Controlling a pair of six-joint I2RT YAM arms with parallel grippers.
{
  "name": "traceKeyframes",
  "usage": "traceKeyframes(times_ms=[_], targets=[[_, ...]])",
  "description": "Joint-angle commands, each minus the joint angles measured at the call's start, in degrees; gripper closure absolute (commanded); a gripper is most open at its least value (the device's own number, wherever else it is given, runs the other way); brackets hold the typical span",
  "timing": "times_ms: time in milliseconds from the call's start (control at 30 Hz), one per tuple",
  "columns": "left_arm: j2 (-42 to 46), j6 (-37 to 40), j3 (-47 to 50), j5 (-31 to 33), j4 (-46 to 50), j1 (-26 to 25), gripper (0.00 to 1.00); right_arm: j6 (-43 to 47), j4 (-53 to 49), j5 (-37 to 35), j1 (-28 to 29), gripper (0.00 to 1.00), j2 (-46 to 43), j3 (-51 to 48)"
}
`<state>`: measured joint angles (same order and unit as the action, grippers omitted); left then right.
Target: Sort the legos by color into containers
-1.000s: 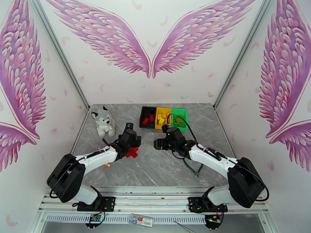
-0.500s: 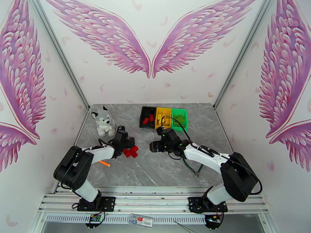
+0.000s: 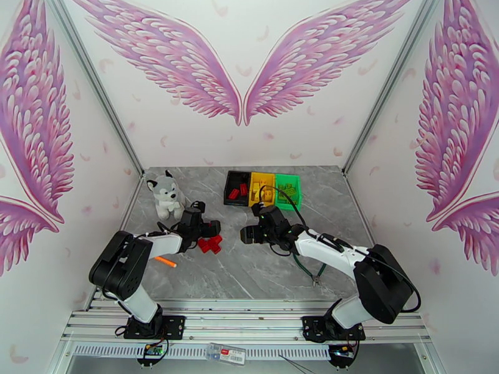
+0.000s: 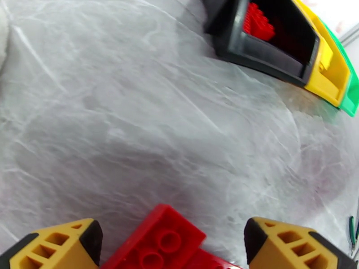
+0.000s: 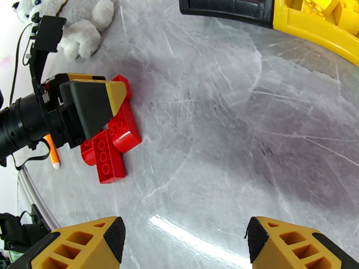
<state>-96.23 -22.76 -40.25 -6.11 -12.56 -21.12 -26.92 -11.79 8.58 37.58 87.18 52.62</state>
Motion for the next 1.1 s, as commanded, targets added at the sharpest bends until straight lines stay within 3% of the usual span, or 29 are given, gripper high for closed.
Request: traceKeyframes(times_ms=[0, 300, 467, 767, 1067], targets=[[-0.2, -0.9, 1.7, -2.9, -0.8, -1.2, 0.14, 0.8, -1.3, -1.5, 0.4, 0.22, -0.2, 2.1], [1.1, -0.5, 0.3, 11.7, 6.7, -9.1, 0.23, 0.5, -1.4, -1.1, 0.4, 0.23, 0.6, 2.5], [0.8, -1.0, -1.5, 18.2, 8.9, -10.0, 0.24, 0.5, -1.3, -0.8, 0.4, 0.23, 0.7, 2.6], [-3.3, -0.5, -5.6, 19.9, 10.3, -9.6, 0.33, 0.3, -1.5, -0.7, 0.4, 0.24, 1.1, 2.8], [-6.1, -0.3, -7.9, 19.7, 11.3, -8.4, 0.52, 0.4, -1.7, -1.0, 0.3, 0.24, 1.2, 2.9]])
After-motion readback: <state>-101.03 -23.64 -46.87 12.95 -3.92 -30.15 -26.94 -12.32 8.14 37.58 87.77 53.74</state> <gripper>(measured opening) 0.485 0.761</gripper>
